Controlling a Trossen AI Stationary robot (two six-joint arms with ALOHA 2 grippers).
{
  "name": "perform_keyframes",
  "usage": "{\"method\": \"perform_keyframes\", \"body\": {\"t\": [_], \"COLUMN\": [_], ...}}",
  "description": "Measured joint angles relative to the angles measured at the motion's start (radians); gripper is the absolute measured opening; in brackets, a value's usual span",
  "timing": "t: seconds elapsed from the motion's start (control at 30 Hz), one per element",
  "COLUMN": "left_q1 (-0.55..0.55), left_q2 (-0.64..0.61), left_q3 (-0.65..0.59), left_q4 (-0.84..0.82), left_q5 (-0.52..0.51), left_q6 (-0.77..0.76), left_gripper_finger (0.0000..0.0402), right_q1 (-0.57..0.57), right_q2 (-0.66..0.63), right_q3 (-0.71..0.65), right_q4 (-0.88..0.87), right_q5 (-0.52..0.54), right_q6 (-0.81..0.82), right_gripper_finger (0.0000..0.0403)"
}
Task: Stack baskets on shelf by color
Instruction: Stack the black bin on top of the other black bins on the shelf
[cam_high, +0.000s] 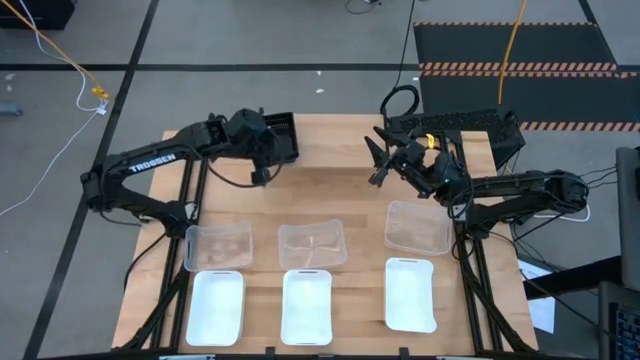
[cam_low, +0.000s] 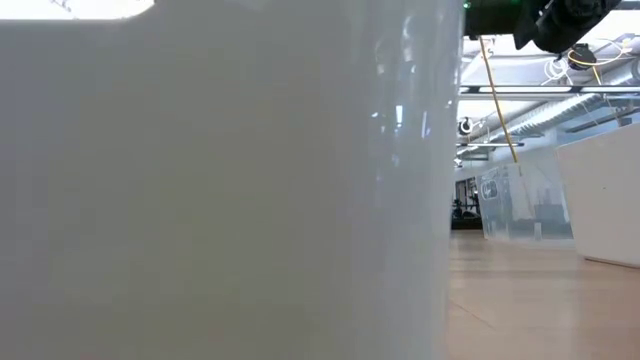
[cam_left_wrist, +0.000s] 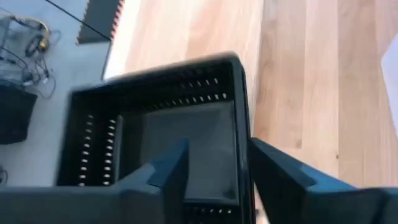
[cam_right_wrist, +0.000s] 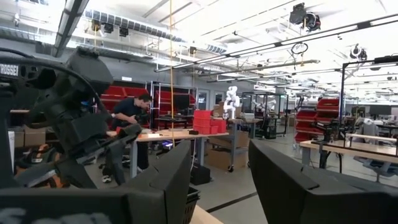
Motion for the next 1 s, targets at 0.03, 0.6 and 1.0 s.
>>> {"method": "perform_keyframes", "body": {"t": [0.03, 0.6, 1.0], "left_q1": [-0.003, -0.154, -0.145], "left_q2": [-0.008, 0.044, 0.02], "left_q3": [0.0, -0.059, -0.067], "left_q4": [0.005, -0.008, -0.059], "left_q5": [0.005, -0.312, -0.494], "left_q6": [-0.006, -0.006, -0.009], "left_gripper_finger": [0.0183, 0.0246, 0.0246], "right_q1": [0.0, 0.0, 0.0], "right_q2": [0.0, 0.0, 0.0], "right_q3": [0.0, 0.0, 0.0], "right_q4": [0.0, 0.007, 0.006], "right_q5": [0.0, 0.0, 0.0], "right_q6": [0.0, 0.003, 0.002], "right_gripper_finger": [0.0155, 0.0155, 0.0155]}}
